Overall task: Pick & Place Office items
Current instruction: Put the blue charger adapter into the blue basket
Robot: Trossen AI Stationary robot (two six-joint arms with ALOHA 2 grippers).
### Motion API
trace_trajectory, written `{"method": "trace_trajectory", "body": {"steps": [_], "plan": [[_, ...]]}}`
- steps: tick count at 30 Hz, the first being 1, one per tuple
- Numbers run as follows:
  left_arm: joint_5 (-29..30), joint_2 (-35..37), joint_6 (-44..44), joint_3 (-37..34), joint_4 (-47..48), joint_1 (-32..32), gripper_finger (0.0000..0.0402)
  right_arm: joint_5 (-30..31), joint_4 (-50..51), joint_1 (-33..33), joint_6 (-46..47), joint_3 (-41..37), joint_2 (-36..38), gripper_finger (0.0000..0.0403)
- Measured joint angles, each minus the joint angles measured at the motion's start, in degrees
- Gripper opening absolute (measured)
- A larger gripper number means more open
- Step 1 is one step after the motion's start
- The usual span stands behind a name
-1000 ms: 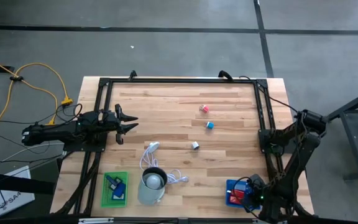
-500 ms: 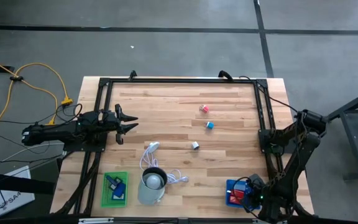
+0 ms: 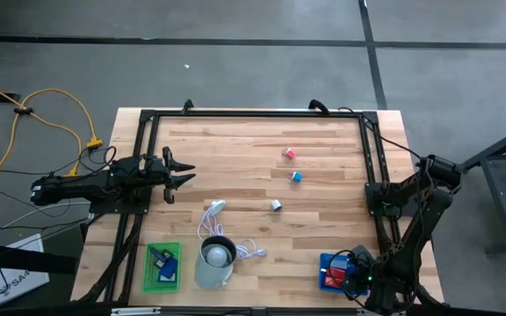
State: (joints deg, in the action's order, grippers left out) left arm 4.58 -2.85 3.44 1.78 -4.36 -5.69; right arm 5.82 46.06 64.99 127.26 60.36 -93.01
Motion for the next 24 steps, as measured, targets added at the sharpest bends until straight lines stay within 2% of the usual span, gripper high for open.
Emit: {"method": "trace_trajectory", "body": {"steps": [8,11,19,24], "plan": [[0.0,0.02,0.0,0.0,-0.02,0.0,0.012,0.2,0.01,0.0,-0.11,0.0,-0.01,0.018],[0.0,0.02,-0.01,0.0,-0.02,-0.01,0.012,0.31,0.33,-0.26,-3.23,0.0,0.2,0.018],[0.0,0.0,-0.01,0.0,-0.01,0.0,0.012,9.39,4.56,-1.75,-8.65,0.0,4.48,0.018],[0.0,0.02,0.0,0.0,-0.02,-0.02,0.012,12.07,6.07,-6.22,-18.34,0.0,6.3,0.0179]]}}
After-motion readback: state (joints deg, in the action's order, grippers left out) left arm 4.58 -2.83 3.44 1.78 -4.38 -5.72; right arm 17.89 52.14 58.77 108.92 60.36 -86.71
